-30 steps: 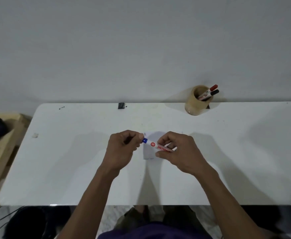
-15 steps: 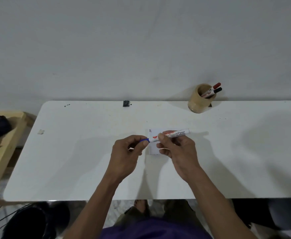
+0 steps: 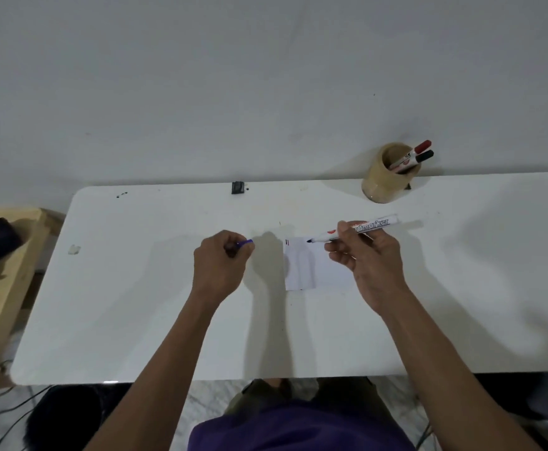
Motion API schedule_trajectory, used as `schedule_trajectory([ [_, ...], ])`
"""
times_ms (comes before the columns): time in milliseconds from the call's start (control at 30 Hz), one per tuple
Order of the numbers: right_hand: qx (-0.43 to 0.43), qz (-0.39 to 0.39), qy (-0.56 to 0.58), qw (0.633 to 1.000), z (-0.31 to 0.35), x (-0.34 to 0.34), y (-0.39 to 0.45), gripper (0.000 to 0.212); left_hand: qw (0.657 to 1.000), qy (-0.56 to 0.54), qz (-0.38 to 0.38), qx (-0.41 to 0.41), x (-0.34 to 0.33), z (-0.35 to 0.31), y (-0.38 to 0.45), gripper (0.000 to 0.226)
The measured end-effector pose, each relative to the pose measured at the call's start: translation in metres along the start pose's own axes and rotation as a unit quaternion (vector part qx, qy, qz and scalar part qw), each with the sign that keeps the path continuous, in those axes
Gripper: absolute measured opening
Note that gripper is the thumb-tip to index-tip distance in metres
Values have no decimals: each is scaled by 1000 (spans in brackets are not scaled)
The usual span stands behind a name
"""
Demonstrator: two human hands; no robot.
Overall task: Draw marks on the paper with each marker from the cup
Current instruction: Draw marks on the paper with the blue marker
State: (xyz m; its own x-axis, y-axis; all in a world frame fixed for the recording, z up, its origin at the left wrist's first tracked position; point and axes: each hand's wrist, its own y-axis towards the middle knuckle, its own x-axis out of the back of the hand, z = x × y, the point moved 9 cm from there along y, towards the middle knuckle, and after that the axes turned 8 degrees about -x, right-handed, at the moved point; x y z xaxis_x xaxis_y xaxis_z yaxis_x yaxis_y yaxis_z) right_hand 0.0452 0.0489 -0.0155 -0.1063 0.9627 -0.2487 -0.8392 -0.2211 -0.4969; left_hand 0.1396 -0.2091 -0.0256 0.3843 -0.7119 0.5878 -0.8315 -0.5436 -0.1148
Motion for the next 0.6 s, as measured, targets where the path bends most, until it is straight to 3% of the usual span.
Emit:
schedule_trajectory([
  [133, -7, -12, -15, 1000, -7, -7, 9, 9, 993, 105, 0, -54, -20, -4, 42, 10],
  [233, -15, -21, -24, 999, -12, -7, 14, 13, 986, 158, 33, -45, -38, 5, 61, 15],
  [433, -25, -26, -32, 999, -20, -2, 22, 13, 982, 174, 65, -22, -51, 19, 66, 18],
  [533, -16, -33, -39, 999, -19, 1, 24, 11, 983, 180, 20, -3, -39, 13, 55, 39],
  [600, -3, -43, -53, 998, -17, 4, 25, 18, 988, 144, -48, -12, -25, 5, 36, 39],
])
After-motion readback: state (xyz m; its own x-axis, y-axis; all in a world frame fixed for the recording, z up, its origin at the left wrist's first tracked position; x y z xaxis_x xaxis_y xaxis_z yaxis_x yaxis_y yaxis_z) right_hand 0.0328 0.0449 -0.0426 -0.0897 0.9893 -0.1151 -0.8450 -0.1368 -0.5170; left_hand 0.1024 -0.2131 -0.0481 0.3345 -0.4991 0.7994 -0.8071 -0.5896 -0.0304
